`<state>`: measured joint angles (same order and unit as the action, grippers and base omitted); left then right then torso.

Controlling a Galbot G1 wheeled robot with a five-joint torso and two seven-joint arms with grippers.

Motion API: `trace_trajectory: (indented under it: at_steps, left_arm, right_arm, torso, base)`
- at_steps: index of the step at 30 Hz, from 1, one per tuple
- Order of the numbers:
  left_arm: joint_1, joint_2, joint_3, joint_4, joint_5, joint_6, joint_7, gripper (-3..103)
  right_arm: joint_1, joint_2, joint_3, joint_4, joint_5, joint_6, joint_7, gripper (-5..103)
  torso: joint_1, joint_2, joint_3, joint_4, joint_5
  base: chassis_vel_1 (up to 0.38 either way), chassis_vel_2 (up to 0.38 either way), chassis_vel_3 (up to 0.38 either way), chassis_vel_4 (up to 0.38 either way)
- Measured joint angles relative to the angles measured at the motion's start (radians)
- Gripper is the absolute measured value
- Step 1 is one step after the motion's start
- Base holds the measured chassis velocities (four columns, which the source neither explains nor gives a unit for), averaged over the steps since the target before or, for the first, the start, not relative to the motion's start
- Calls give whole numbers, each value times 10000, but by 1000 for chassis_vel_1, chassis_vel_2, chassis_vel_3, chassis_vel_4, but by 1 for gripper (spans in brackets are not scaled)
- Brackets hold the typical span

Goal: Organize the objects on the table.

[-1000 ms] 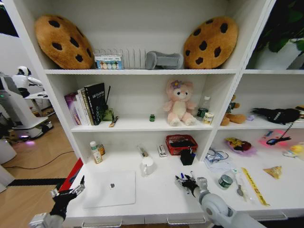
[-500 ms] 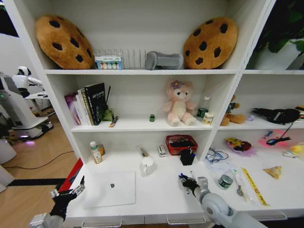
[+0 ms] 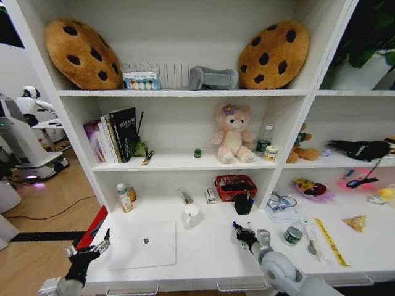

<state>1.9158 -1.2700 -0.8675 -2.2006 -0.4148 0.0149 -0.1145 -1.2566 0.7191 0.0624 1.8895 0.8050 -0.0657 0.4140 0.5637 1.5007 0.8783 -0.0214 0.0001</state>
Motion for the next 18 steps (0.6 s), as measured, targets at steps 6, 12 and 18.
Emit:
trace_trajectory:
  at_steps: [6, 12, 18]
  left_arm:
    - [-3, 21, 59, -12, 26, 62, 3, 99]
    - [37, -38, 80, -23, 102, 71, 28, 99]
    - [55, -72, 78, -30, 134, 62, 45, 99]
  right_arm:
    - [511, 60, 252, -197, -832, 1283, -348, 11]
    - [1645, 189, 253, -926, -566, 1586, -354, 11]
    - [2585, 205, 116, -1586, -235, 1576, -420, 11]
  torso:
    - [1, 0, -1, -1, -2]
    - [0, 0, -1, 1, -1]
    - [0, 0, -2, -1, -1]
  base:
    - [0, 0, 0, 0]
    - [0, 0, 0, 0]
    - [0, 0, 0, 0]
